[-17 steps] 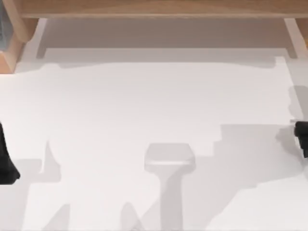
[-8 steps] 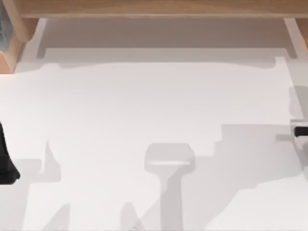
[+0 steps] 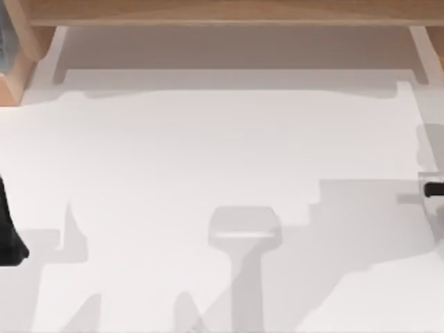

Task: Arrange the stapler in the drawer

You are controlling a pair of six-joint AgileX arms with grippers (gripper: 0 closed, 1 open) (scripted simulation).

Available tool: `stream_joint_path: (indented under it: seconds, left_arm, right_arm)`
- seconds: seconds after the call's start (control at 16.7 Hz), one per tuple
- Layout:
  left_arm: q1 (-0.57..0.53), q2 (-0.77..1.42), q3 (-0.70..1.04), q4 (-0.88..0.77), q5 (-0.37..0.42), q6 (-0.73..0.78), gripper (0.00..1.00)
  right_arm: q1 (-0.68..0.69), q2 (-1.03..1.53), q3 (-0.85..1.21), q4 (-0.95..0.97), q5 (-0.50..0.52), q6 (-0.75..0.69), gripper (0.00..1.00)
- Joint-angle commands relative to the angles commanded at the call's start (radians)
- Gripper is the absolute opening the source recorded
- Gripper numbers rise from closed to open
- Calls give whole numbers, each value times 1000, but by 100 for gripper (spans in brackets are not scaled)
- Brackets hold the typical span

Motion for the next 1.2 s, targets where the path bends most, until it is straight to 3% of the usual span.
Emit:
stream_joint_path:
  seconds: [0.84,1.2]
  left_arm:
    - [0,0,0,0,0,0,100]
    - [0,0,0,0,0,0,100]
  right_arm:
    - [5,-57,68,-119,-4,1,0]
    - [58,-73,342,-209,-64,-6,0]
